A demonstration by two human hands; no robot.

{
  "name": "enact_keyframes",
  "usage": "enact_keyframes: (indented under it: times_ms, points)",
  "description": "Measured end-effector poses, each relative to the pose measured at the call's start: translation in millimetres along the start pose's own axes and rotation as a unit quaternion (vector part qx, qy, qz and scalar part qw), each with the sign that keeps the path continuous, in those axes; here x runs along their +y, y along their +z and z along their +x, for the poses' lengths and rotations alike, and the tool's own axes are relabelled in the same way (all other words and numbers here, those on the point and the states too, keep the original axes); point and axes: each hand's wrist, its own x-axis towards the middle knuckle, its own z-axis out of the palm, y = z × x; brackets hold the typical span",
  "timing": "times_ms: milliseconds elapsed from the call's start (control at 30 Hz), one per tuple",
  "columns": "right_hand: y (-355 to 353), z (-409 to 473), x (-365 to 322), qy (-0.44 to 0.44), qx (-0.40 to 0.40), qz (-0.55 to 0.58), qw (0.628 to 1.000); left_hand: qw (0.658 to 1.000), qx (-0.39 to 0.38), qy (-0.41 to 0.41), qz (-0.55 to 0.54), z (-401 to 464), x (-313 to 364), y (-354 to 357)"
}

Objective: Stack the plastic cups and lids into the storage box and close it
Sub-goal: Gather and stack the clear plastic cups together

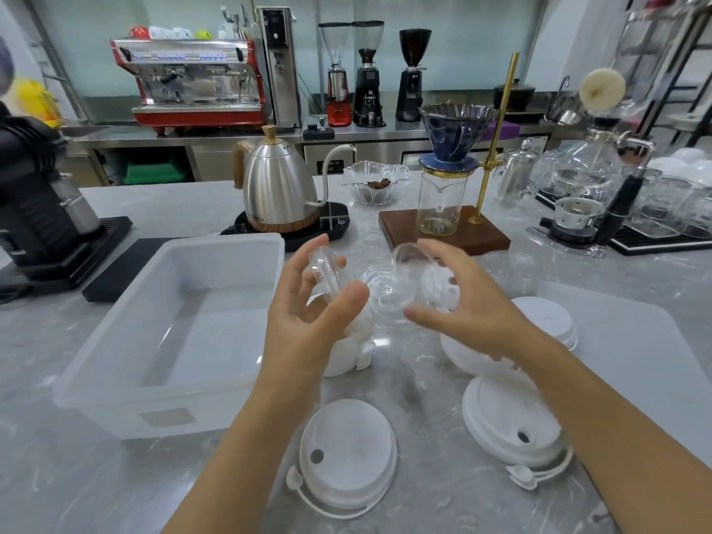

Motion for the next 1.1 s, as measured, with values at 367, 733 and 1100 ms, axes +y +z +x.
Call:
enact_keyframes:
  times_ms: [367, 733, 1100]
  points:
    - [-47.5, 38.4, -86.4, -0.133, -0.218, 0.086, 0.963, 1.000, -0.009, 0.007, -0.021, -2.5, 2.7, 3.5]
    - [-24.2, 42.0, -88.3, -0.182, -0.271, 0.047, 0.944, 0.999, -0.020, 0.015, -0.029, 0.5, -0.7, 0.9]
    - [-37.7, 57.5, -64.6, -0.142, -0.220, 0.065, 0.963, 0.998, 0.026, -0.002, -0.063, 3.2, -6.2, -2.3]
